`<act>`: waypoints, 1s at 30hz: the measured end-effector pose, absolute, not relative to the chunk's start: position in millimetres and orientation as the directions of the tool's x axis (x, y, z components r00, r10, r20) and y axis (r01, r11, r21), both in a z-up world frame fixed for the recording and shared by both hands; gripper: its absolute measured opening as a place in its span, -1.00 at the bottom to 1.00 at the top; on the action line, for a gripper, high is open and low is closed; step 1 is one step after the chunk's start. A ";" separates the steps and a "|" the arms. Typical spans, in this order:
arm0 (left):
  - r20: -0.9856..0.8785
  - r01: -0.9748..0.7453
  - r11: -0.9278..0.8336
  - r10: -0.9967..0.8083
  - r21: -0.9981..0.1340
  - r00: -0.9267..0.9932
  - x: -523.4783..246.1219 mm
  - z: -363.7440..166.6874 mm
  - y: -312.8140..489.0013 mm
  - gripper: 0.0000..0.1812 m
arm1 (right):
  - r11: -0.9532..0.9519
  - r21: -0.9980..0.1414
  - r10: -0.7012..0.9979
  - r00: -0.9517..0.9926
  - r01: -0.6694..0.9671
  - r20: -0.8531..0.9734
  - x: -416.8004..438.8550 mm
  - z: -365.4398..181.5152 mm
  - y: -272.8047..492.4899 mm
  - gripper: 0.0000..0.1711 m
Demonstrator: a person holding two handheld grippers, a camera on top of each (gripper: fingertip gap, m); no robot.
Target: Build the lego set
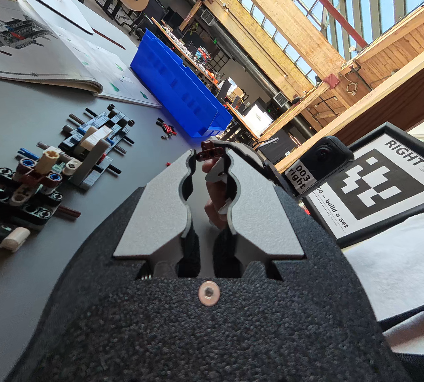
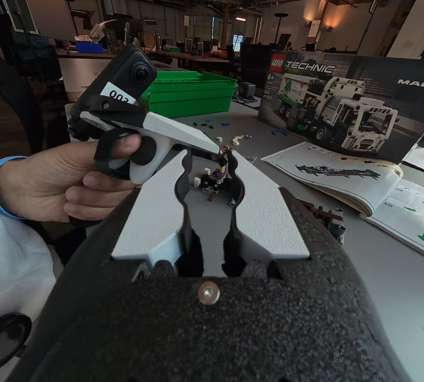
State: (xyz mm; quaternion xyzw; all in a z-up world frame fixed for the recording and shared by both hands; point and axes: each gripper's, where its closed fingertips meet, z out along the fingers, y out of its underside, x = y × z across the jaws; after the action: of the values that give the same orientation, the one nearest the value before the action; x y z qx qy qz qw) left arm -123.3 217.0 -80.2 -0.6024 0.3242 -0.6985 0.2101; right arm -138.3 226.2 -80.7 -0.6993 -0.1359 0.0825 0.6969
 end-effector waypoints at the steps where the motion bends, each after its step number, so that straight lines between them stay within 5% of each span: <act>1: 0.707 -0.092 -0.704 -0.683 -0.704 -0.185 -123.4 -80.3 217.9 -0.76 | 0.010 -0.998 0.309 0.949 0.069 0.068 -139.4 -80.9 226.6 -0.63; 13: 0.776 -0.162 -0.764 -0.583 -0.624 -0.239 -122.1 -85.2 213.1 -0.76 | 0.011 -0.988 0.301 0.941 0.156 0.152 -131.1 -87.2 225.5 -0.86; 19: 0.700 -0.246 -0.655 -0.664 -0.714 -0.264 -127.8 -92.3 218.2 -0.66 | -0.078 -0.997 0.371 0.929 0.026 -0.005 -127.7 -93.3 224.6 -0.88; 22: 0.547 -0.298 -0.469 -0.784 -0.831 -0.293 -135.5 -98.3 224.4 -0.66 | -0.190 -0.977 0.426 0.888 -0.101 -0.174 -126.3 -100.0 224.8 -0.88; 25: 0.213 -0.341 -0.093 -0.918 -0.935 -0.334 -138.2 -108.2 225.1 -0.60 | -0.352 -0.917 0.491 0.798 -0.186 -0.350 -133.0 -106.5 221.9 -0.88; 30: -0.193 -0.346 0.380 -0.862 -0.858 -0.469 -135.8 -123.4 211.8 -0.61 | -0.502 -0.854 0.526 0.735 -0.139 -0.429 -134.8 -111.4 219.2 -0.88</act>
State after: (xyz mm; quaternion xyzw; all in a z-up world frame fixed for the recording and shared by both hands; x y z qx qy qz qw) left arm -135.8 211.8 -123.4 -0.3959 0.7624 -0.3916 0.3296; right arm -134.8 219.2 -111.4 -0.7956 -0.1213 0.3433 0.4842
